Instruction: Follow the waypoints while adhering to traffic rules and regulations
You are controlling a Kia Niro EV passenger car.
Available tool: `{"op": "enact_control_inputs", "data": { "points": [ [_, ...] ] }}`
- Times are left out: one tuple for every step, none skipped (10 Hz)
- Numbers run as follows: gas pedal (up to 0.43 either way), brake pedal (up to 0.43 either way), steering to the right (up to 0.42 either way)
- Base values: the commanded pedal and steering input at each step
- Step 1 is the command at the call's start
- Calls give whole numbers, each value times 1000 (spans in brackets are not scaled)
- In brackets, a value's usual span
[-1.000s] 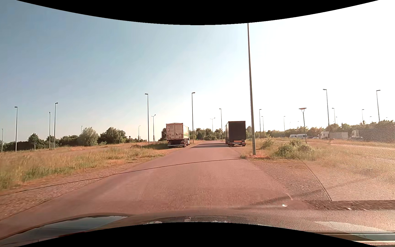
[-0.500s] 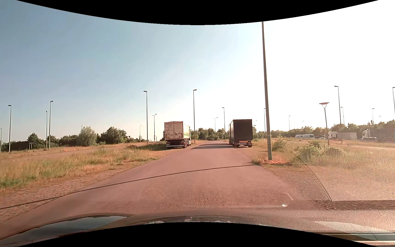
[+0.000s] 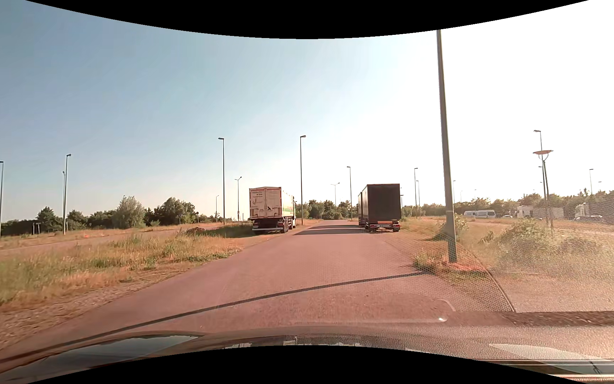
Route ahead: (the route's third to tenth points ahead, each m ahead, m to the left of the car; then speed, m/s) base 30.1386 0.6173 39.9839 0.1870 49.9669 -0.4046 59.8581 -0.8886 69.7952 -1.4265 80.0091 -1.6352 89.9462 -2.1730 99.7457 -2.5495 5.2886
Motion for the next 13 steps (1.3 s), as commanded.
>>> {"op": "enact_control_inputs", "data": {
  "points": [
    [240, 12, 23],
    [260, 12, 27],
    [299, 12, 27],
    [319, 12, 25],
    [350, 12, 22],
    [350, 12, 21],
    [350, 12, 21],
    [350, 12, 19],
    [350, 12, 16],
    [350, 12, 11],
    [339, 12, 10],
    [339, 12, 9],
    [339, 12, 9]
  ]
}}
